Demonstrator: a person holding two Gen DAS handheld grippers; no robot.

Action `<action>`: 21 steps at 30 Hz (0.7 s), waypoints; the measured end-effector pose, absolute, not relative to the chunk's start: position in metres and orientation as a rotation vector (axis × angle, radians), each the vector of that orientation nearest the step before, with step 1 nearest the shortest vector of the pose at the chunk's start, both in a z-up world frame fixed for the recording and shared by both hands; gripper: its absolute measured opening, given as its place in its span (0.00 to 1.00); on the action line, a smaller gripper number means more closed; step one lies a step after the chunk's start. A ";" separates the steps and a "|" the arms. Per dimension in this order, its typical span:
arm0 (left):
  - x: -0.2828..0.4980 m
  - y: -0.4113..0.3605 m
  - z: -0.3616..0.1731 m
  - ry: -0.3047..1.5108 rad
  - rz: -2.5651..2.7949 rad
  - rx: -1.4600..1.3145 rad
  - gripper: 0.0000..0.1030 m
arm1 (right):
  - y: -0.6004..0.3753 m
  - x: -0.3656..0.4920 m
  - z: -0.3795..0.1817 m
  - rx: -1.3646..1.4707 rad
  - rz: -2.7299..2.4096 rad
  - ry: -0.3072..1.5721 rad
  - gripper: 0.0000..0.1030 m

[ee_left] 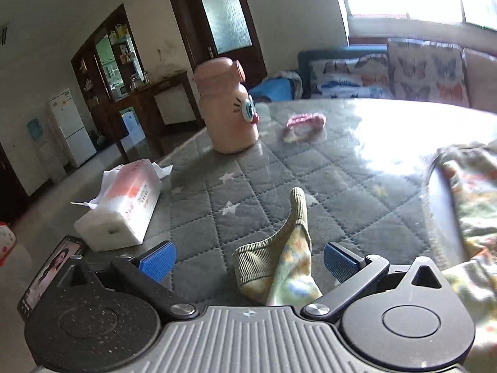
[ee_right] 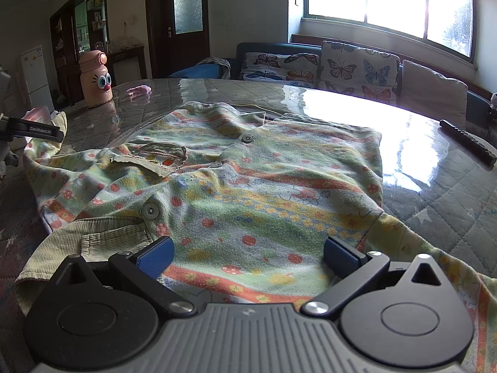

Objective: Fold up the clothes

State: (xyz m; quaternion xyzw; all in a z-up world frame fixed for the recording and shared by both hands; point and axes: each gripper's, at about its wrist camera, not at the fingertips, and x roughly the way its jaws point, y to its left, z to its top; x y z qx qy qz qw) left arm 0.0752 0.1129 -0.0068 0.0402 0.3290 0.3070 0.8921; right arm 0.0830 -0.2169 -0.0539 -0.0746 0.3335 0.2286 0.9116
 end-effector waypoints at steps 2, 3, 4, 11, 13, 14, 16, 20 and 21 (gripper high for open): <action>0.078 0.114 -0.011 0.694 0.670 0.102 1.00 | -0.217 0.083 -0.054 -0.153 0.471 0.687 1.00; 0.078 0.117 -0.012 0.698 0.685 0.097 0.98 | -0.217 0.083 -0.054 -0.153 0.471 0.687 1.00; 0.077 0.120 -0.012 0.697 0.694 0.084 0.98 | -0.217 0.083 -0.054 -0.153 0.471 0.687 1.00; 0.052 0.141 -0.008 0.680 0.763 0.022 0.99 | -0.217 0.083 -0.054 -0.153 0.471 0.687 1.00; 0.045 0.144 -0.007 0.680 0.776 0.014 0.99 | -0.217 0.083 -0.054 -0.153 0.471 0.687 1.00; 0.042 0.145 -0.007 0.682 0.782 0.010 0.99 | -0.217 0.083 -0.054 -0.153 0.471 0.687 1.00; 0.037 0.147 -0.007 0.685 0.794 0.004 0.99 | -0.217 0.083 -0.054 -0.153 0.471 0.687 1.00; 0.027 0.150 -0.010 0.691 0.813 -0.005 0.99 | -0.217 0.083 -0.054 -0.153 0.471 0.687 1.00; 0.025 0.151 -0.010 0.690 0.815 -0.007 1.00 | -0.217 0.083 -0.054 -0.153 0.471 0.687 1.00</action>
